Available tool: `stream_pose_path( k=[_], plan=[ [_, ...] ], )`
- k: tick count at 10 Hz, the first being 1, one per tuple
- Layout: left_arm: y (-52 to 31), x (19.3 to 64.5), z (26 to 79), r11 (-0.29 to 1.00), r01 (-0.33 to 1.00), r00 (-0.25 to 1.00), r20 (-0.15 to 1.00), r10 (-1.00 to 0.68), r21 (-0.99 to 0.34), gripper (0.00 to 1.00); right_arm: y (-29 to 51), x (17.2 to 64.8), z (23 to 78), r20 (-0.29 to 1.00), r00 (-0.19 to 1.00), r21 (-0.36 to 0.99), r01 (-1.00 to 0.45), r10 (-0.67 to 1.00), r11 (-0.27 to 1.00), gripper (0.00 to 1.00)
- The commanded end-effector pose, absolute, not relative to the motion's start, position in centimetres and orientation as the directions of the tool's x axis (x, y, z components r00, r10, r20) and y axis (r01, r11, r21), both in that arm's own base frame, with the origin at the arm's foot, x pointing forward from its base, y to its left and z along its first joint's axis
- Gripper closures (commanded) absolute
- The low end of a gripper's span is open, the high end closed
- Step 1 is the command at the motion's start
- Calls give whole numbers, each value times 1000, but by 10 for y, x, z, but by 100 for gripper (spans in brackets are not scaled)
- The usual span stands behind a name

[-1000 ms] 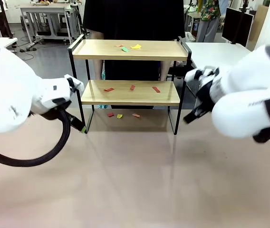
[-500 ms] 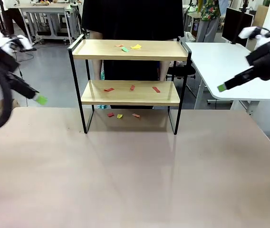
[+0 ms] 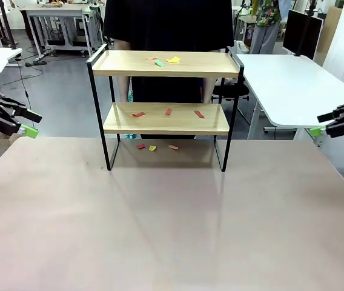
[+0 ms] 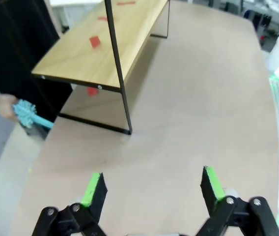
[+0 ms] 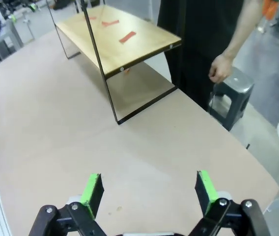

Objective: Clean the shelf.
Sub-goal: Pick up the Duster handed by the human.

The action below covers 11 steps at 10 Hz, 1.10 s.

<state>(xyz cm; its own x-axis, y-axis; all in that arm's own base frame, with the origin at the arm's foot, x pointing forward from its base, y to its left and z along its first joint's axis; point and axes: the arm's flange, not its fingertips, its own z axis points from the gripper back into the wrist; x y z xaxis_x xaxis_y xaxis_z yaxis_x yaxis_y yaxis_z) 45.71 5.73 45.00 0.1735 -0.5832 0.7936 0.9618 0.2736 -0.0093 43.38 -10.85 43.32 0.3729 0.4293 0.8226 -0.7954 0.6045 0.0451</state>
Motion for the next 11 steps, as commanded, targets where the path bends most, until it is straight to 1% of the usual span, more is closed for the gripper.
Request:
stream_pose_path(
  k=[1, 3, 4, 5, 6, 7, 9, 11],
  plan=[
    [55, 453, 461, 299, 954, 207, 775, -596, -25, 0, -91, 433, 446, 803, 387, 27, -783, 453, 622, 0],
    [55, 453, 461, 299, 954, 207, 775, -596, -25, 0, -91, 433, 446, 803, 387, 27, -783, 453, 622, 0],
    [57, 457, 449, 283, 959, 191, 778, -599, -17, 0, -91, 433, 446, 803, 387, 27, -783, 453, 622, 0],
    [63, 483, 456, 370, 929, 205, 805, -557, 20, 0, -94, 436, 438, 802, 399, 47, -783, 443, 620, 0],
    [76, 510, 454, 386, 922, 221, 824, -522, -3, 0, -115, 458, 442, 831, 373, 42, -783, 413, 621, 0],
    [88, 530, 450, 349, 937, 215, 843, -492, -36, 0, -135, 475, 440, 858, 335, 42, -801, 389, 597, 0],
    [107, 549, 439, 262, 964, 169, 879, -445, -52, 0, -163, 490, 431, 894, 279, 45, -834, 352, 550, 0],
    [132, 572, 422, 219, 975, 124, 925, -359, -46, 0, -187, 504, 423, 918, 245, 52, -854, 312, 517, 0]
  ],
)
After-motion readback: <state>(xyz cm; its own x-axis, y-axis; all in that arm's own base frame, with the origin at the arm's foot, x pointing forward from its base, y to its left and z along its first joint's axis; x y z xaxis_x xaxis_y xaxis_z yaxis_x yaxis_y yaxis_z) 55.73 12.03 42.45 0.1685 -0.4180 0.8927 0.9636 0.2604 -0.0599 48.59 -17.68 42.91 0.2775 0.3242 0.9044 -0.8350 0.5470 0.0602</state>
